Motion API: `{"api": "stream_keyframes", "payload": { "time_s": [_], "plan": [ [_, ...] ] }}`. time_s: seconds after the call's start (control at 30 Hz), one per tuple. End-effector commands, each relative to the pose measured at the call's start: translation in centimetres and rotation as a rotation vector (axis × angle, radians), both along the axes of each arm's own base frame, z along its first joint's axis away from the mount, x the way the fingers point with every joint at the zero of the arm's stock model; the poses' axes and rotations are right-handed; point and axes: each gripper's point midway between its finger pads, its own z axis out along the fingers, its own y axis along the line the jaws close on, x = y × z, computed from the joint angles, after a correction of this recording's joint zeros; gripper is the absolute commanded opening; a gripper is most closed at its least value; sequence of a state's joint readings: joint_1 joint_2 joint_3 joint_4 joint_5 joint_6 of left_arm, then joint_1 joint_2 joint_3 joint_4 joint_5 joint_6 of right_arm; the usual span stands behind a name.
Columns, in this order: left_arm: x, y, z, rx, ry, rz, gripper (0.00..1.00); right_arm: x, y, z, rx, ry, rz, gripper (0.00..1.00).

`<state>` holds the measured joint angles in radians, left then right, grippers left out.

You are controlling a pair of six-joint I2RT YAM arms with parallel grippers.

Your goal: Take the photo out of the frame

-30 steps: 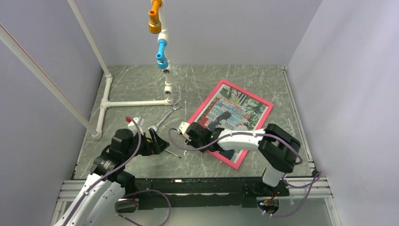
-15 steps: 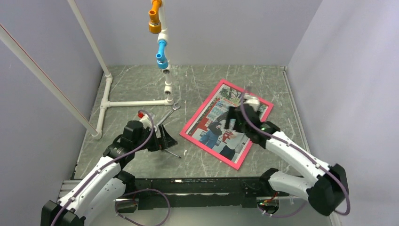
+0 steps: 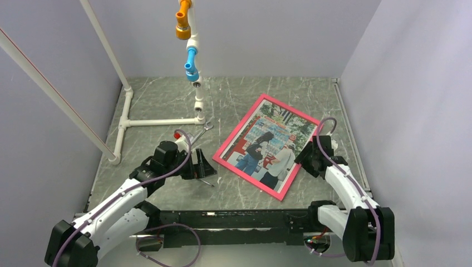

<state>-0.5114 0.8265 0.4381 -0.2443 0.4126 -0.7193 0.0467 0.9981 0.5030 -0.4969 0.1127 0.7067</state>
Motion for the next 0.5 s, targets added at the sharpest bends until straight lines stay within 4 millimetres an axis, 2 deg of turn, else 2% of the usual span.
{"api": "stream_keyframes", "payload": {
  "time_s": [0.0, 0.13, 0.23, 0.43, 0.47],
  "plan": [
    [0.7, -1.0, 2.4, -0.035, -0.078, -0.026, 0.99, 2.3, 2.4, 0.4, 0.113, -0.103, 0.111, 0.6],
    [0.8, -1.1, 2.0, 0.012, -0.073, -0.047, 1.0, 2.5, 2.3, -0.5, 0.112, -0.073, 0.111, 0.56],
    [0.8, -1.4, 2.0, 0.036, -0.079, -0.064, 0.99, 2.6, 2.1, -1.0, 0.104, -0.062, 0.112, 0.45],
    [0.6, -2.5, 2.3, 0.048, -0.088, -0.111, 0.99, 3.4, 2.0, -0.9, 0.069, -0.074, 0.173, 0.34],
    [0.6, -2.8, 2.3, 0.052, -0.09, -0.119, 0.99, 3.6, 2.1, -0.8, 0.06, -0.077, 0.198, 0.29]
  ]
}}
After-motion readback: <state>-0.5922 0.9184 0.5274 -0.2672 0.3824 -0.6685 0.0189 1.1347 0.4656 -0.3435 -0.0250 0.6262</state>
